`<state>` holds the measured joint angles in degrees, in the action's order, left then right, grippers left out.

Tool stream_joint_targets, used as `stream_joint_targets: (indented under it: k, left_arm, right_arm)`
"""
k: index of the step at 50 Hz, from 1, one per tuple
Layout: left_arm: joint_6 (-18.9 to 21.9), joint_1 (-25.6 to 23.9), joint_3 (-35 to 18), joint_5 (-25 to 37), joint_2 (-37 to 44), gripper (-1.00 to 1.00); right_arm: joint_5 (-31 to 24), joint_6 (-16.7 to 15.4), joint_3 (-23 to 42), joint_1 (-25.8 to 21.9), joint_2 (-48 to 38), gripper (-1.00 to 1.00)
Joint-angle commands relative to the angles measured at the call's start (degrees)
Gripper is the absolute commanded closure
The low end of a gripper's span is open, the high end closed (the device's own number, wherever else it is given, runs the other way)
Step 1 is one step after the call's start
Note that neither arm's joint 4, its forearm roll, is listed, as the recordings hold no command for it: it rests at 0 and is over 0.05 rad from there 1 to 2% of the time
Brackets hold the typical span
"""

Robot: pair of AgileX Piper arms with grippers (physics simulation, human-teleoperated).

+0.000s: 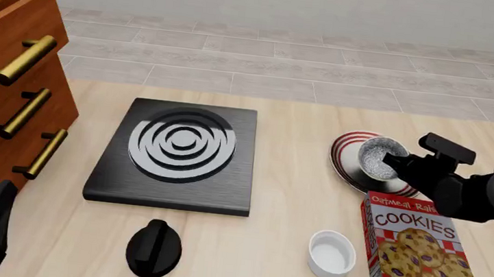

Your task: Pick the akita bowl next to the ramekin and place it on the plate.

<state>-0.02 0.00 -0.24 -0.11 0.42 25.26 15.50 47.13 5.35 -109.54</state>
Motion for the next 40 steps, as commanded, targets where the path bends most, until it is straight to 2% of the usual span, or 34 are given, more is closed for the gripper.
stream_joint_targets:
  k: [1,2,3,23,40]
  left_arm:
    - [0.0,0.0,0.0,0.0,0.0,-1.0]
    - [0.0,0.0,0.0,0.0,0.0,-1.0]
    - [0.0,0.0,0.0,0.0,0.0,-1.0]
    - [0.0,0.0,0.0,0.0,0.0,-1.0]
    - [0.0,0.0,0.0,0.0,0.0,-1.0]
  right_arm:
    - [0.2,0.3,0.3,0.0,-0.2,1.0]
    - [0.3,0.3,0.2,-0.1,-0.2,1.0]
    - [0.3,0.3,0.1,-0.1,-0.2,-1.0]
    - [-0.6,0.4,0.5,-0.1,1.0,-1.0]
    - [-2.4,-0.3,-0.3,0.8,5.3,-1.0]
